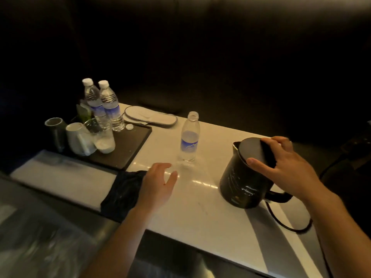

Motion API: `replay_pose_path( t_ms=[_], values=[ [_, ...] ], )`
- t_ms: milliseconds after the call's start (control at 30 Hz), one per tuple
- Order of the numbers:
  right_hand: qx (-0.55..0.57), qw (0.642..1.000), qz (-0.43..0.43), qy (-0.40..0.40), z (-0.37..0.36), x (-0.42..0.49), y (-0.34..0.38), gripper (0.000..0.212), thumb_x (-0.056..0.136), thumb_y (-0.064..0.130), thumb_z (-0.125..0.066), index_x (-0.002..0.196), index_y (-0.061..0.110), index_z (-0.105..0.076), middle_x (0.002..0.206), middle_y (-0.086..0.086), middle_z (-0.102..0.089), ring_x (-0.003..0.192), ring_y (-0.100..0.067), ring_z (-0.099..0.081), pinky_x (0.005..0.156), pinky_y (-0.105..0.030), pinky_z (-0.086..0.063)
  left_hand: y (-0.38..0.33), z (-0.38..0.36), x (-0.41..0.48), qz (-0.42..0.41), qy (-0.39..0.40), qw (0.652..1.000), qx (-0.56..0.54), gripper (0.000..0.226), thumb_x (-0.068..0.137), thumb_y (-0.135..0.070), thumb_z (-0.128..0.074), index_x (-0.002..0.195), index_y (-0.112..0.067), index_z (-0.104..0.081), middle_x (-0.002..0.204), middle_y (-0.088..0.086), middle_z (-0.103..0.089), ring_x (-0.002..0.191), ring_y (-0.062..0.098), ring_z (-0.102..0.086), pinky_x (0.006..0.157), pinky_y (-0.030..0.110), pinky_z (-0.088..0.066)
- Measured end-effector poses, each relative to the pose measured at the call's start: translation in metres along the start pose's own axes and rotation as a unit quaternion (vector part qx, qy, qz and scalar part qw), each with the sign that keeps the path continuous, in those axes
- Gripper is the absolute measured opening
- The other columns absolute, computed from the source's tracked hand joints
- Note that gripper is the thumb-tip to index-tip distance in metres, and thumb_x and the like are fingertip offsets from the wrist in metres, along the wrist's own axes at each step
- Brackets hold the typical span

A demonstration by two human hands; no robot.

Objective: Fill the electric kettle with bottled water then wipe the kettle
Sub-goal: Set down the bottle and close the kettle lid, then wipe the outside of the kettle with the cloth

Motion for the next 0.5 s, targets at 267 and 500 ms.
replay_pose_path(
  t_ms=[267,500],
  values=[
    [-0.019,0.998,-0.057,-0.023,-0.007,-0.005,0.012,0.098,0.077,0.094,-0.021,0.146,0.025,-0.031,0.146,-0.006,-0.037,0.104,-0.036,-0.061,0.069,-0.042,-0.05,0.078,0.034,-0.026,0.117,0.105,0.921,0.356,0.072,0.088,-0.077,-0.015,0.154,-0.05,-0.012,0.168,0.001,-0.017,0.154,0.031,-0.003,0.113,0.067,-0.007],
    [-0.02,0.995,-0.077,-0.063,-0.011,-0.013,0.018,0.091,0.083,0.088,-0.025,0.144,0.021,-0.034,0.14,-0.008,-0.039,0.104,-0.038,-0.06,0.064,-0.037,-0.043,0.075,0.022,-0.022,0.073,0.056,0.937,0.336,0.051,0.1,-0.054,-0.034,0.15,-0.044,-0.037,0.164,0.002,-0.033,0.152,0.033,-0.02,0.117,0.057,-0.021]
  ],
)
Point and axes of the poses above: each hand's wrist, its own x-axis towards the middle knuckle, its own z-axis out of the back of the hand, y = z × x, the point moved 1 cm from there along x, towards the middle knuckle
